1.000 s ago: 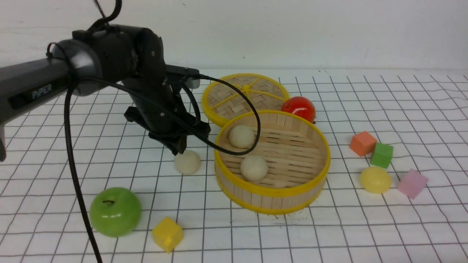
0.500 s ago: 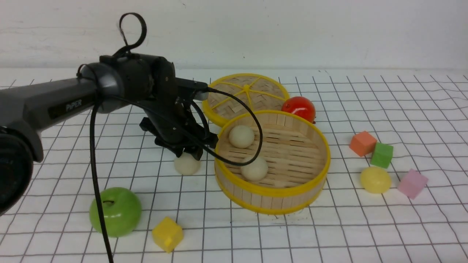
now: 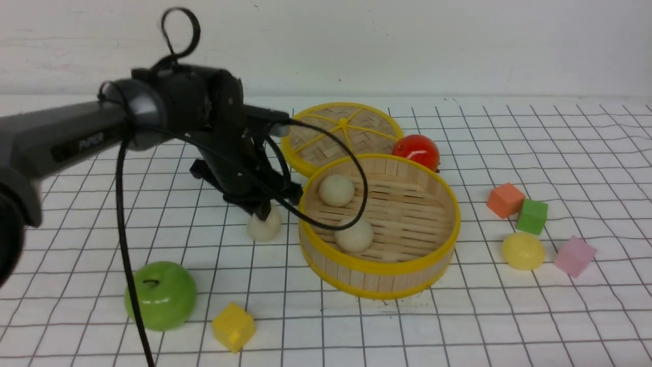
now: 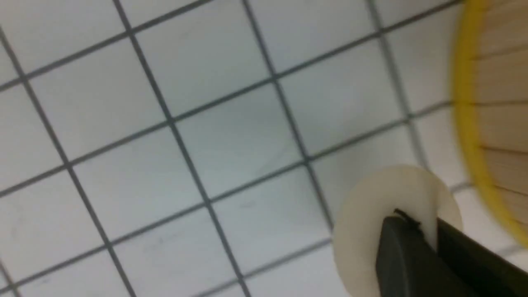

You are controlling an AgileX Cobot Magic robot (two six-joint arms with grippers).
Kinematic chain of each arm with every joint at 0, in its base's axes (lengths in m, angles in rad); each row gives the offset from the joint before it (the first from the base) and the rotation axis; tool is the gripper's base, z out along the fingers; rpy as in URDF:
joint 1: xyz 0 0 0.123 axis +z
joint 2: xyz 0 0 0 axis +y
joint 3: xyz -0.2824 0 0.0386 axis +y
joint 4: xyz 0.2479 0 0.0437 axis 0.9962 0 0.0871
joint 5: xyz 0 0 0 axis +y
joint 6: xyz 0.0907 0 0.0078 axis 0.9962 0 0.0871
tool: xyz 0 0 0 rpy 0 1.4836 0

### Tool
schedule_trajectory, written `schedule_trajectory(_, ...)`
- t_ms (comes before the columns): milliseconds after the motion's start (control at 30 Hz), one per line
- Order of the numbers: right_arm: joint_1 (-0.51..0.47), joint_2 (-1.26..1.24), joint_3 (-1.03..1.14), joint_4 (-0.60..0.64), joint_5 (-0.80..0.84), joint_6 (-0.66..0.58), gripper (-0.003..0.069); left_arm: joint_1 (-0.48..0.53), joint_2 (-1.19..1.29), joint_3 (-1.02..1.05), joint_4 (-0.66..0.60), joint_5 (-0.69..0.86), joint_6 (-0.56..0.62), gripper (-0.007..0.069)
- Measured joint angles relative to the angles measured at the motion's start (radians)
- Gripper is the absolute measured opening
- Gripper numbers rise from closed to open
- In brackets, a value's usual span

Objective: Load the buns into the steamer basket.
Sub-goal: Use the left arm to grab a steamed stuffed bun, then use the left arm to put the steamed stuffed bun into the steamer

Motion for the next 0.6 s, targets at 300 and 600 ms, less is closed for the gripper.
schedule_trajectory(300,0.0,0.0,0.0,0.0,0.0,0.0,0.0239,-0.188,-0.1,-0.007,-0.031,-0.155,0.091,-0.0006)
schedule_trajectory(600,0.0,0.0,0.0,0.0,0.0,0.0,0.0239,-0.309,0.036,-0.002,-0.087,-0.305,0.181,0.0033)
